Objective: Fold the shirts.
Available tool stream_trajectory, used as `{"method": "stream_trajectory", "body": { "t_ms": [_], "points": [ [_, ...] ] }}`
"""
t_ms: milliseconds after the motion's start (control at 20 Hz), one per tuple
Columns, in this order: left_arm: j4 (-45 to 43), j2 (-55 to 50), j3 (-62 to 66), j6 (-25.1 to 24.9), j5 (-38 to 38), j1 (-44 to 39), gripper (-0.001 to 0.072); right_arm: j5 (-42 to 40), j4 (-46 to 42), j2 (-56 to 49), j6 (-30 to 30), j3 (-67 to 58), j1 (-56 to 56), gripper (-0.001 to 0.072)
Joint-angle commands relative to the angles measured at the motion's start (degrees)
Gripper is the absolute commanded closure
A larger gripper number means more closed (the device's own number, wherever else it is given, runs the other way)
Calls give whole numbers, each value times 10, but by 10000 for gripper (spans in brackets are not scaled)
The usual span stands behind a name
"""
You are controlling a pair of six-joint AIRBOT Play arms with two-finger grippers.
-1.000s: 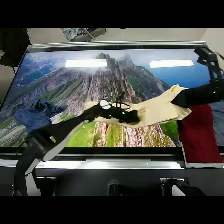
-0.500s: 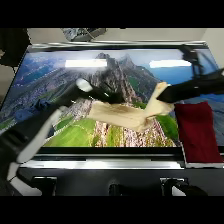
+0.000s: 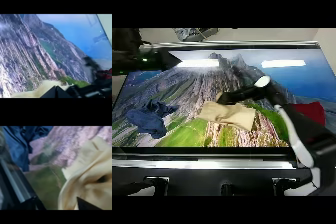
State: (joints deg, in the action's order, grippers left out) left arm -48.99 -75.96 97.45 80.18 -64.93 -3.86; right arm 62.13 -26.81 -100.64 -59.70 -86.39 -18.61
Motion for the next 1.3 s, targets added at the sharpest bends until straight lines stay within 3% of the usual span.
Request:
{"method": "stream_trajectory", "body": {
  "t_ms": [0,150,400,500,600,750,850,900,950,1000,1050,1150,1250],
  "points": [
    [-6,39,0,-14,-32,21,681,-36,159,-69,65,-1,-17,78],
    [-16,39,-10,-22,-37,21,681,-7,69,-35,57,-1,51,78],
    [-58,38,-31,-23,-37,21,681,174,-362,61,-75,10,214,79],
    [-61,38,-38,-23,-37,21,681,196,-427,88,-103,88,254,80],
    [-61,38,-44,-23,-36,20,681,127,-360,102,-103,195,259,80],
    [-61,38,-49,-22,-37,19,680,-5,-133,96,-17,300,238,80],
    [-61,38,-49,-22,-37,19,680,-57,-75,84,2,317,217,105],
    [-61,38,-49,-22,-37,19,680,-69,-60,76,2,317,207,165],
    [-61,38,-49,-22,-37,19,680,-77,-44,72,4,317,201,305],
    [-61,38,-49,-22,-37,19,680,-80,-20,72,29,317,199,581],
    [-61,38,-49,-23,-37,19,681,-72,-7,76,52,313,200,671],
    [-61,38,-50,-24,-37,19,680,-34,-15,97,103,281,215,671],
    [-61,37,-50,-33,-36,19,680,23,-61,129,101,221,249,672]
  ]
}}
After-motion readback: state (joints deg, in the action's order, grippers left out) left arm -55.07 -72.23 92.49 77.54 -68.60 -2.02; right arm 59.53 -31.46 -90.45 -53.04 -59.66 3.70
